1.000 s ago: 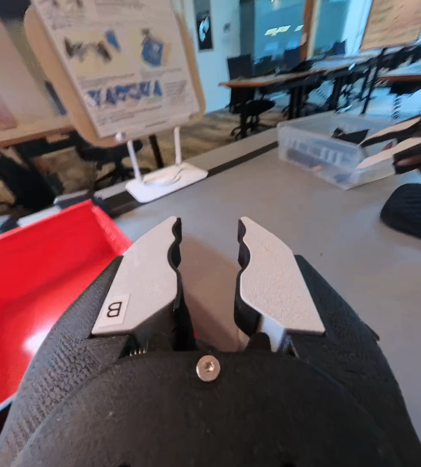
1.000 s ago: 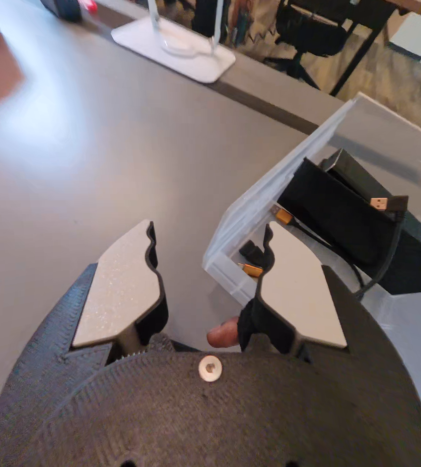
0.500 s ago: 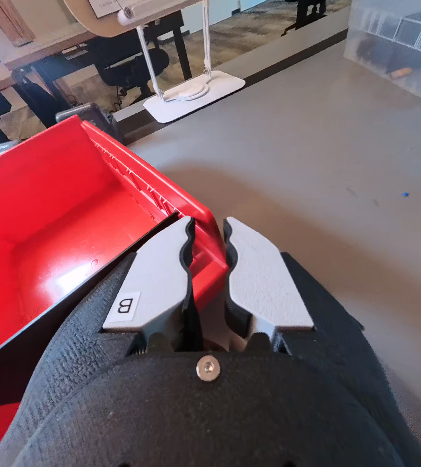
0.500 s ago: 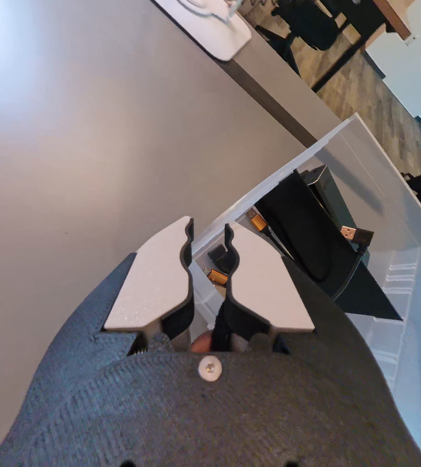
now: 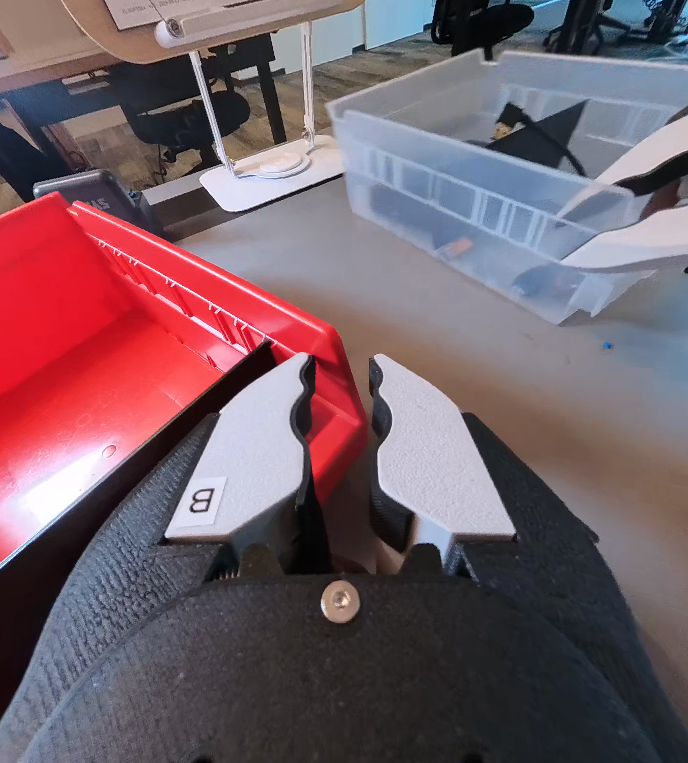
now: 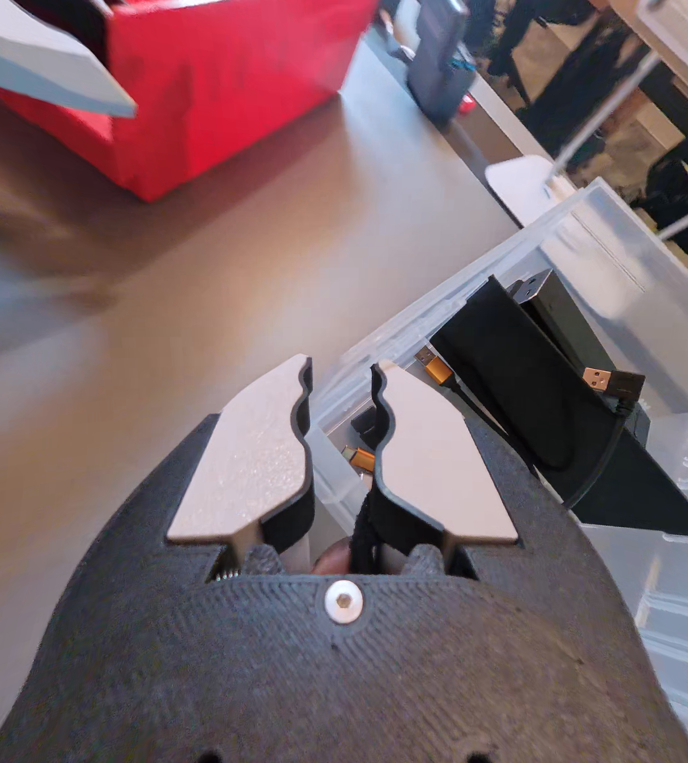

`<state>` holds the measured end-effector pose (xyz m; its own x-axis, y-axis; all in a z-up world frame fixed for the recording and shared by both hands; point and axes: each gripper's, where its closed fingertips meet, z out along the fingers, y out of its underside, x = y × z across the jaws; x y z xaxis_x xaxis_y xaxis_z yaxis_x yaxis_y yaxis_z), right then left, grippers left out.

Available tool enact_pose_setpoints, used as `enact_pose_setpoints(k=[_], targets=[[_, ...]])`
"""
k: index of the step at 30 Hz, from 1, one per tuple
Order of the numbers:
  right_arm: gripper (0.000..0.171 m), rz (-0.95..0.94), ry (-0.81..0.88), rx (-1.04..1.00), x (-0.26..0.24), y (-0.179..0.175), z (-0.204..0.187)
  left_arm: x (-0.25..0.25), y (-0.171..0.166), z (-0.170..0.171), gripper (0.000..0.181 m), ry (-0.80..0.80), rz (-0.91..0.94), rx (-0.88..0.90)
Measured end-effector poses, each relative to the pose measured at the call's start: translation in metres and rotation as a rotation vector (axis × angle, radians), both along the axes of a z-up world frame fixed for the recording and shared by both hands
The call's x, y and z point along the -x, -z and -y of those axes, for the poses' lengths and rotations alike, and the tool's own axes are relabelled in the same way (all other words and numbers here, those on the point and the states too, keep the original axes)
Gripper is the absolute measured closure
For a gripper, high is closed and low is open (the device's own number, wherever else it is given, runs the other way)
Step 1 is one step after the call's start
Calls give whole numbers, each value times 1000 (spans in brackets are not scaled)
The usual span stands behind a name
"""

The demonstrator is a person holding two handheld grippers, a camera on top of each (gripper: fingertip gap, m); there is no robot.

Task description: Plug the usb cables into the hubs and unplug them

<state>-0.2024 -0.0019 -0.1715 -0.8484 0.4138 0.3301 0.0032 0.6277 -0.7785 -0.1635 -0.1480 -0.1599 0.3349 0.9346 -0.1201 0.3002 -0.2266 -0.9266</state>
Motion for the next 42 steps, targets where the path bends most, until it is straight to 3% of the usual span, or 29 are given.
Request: enact_pose_setpoints(k=[1,5,13,16,20,24,25,32,34,35,36,37,39,42], targets=[[143,1,-28,1,-4,0,10,-1,2,0,157,1,7,-2],[144,6,-142,-3,-16,0,46,-3,2,2,158,2,-1,-25],[137,96,-286,70,-24,-2,94,-21,-35,19,158,-34,-147,-85],[128,122,-271,359,-30,-36,99,-35,-62,58,154,-159,-251,-20],[126,-8,-246,703,-56,-82,95,-62,-91,128,139,-371,-364,-7],[96,59,-257,642,-83,-46,130,-77,-69,175,121,-458,-274,-49],[95,73,-226,604,-80,-35,138,-78,-60,181,118,-465,-242,-48],[116,112,-65,425,-48,-12,180,-71,3,190,117,-466,-31,-143],[127,75,-27,345,-40,-6,186,-67,15,186,130,-451,19,-149],[135,49,4,321,-34,-5,186,-66,19,186,146,-459,26,-137],[147,17,41,299,-28,-5,184,-66,19,194,161,-518,3,-97],[159,-18,52,275,-24,-6,183,-67,18,198,165,-545,-12,-42],[160,-51,46,280,-24,-11,182,-70,9,197,168,-579,-62,42],[160,-120,25,339,-28,-29,175,-75,-9,190,169,-587,-153,28]])
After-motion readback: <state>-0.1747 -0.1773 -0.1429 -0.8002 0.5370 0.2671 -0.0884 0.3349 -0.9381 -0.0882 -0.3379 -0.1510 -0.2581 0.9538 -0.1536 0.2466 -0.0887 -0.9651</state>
